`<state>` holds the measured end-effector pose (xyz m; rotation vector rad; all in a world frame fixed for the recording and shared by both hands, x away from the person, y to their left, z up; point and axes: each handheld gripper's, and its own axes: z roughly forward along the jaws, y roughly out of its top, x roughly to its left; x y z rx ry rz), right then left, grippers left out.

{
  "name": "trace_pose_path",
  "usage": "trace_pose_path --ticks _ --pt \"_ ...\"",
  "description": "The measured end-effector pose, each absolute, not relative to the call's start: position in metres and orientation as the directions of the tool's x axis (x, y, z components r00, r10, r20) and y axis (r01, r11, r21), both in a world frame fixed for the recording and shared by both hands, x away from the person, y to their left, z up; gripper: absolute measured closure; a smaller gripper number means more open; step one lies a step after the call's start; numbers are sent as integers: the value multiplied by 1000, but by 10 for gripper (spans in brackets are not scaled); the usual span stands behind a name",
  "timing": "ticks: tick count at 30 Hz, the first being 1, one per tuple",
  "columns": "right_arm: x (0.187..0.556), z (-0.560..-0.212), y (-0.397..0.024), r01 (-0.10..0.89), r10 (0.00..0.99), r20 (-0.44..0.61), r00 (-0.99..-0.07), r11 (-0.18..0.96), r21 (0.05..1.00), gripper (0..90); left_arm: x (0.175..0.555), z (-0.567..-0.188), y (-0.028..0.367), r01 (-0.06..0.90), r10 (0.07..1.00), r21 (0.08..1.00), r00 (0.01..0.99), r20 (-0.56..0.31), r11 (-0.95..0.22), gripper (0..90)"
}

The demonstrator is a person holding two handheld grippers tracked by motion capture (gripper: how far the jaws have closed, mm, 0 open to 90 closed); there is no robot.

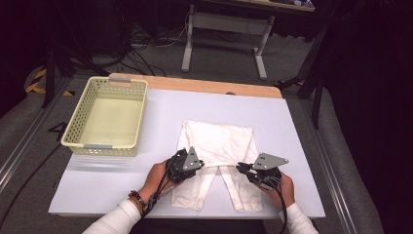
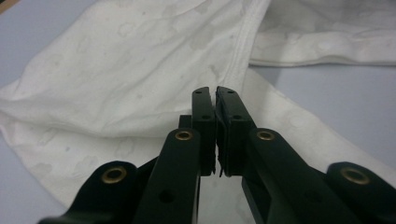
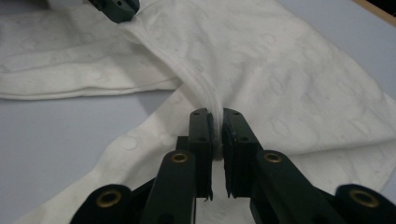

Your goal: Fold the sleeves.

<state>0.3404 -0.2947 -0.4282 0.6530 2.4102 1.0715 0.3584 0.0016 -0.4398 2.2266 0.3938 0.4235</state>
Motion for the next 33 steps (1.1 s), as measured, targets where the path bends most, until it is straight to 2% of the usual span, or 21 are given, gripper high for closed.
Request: trace_pose_path --ticks 11,22,33 --pt "297 -411 -291 188 504 -179 -845 592 784 832 323 -422 23 89 343 797 927 153 -597 864" --pt "258 -423 -285 182 444 -147 -884 616 766 830 282 -433 32 72 275 767 951 140 -638 864" --pt "244 -434 -284 201 433 -134 -891 643 739 805 269 -445 32 88 258 749 960 113 -657 856"
